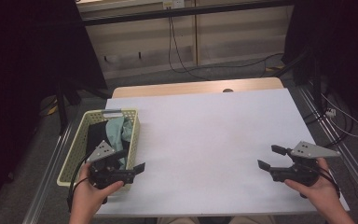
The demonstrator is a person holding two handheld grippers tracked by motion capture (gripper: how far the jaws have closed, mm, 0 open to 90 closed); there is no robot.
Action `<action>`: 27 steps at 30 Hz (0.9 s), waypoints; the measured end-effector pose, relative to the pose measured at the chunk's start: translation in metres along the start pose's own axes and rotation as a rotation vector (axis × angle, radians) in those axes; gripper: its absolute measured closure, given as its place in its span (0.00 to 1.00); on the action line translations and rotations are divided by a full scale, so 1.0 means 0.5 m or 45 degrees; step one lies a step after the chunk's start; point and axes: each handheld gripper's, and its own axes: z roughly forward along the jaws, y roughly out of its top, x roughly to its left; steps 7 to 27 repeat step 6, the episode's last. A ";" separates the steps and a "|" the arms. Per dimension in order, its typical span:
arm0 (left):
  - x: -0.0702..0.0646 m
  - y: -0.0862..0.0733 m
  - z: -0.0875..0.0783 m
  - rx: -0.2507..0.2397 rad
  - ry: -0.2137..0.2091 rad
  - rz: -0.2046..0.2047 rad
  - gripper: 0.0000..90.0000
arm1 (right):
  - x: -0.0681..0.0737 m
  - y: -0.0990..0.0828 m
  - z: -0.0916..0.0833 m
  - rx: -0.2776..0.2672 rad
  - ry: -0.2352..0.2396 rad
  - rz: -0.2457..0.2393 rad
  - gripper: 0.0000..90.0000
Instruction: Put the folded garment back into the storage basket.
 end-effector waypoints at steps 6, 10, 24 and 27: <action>0.001 -0.004 0.000 0.005 0.000 0.002 0.13 | 0.000 -0.004 0.005 0.008 0.005 0.003 0.25; 0.001 -0.004 0.000 0.005 0.000 0.002 0.13 | 0.000 -0.004 0.005 0.008 0.005 0.003 0.25; 0.001 -0.004 0.000 0.005 0.000 0.002 0.13 | 0.000 -0.004 0.005 0.008 0.005 0.003 0.25; 0.001 -0.004 0.000 0.005 0.000 0.002 0.13 | 0.000 -0.004 0.005 0.008 0.005 0.003 0.25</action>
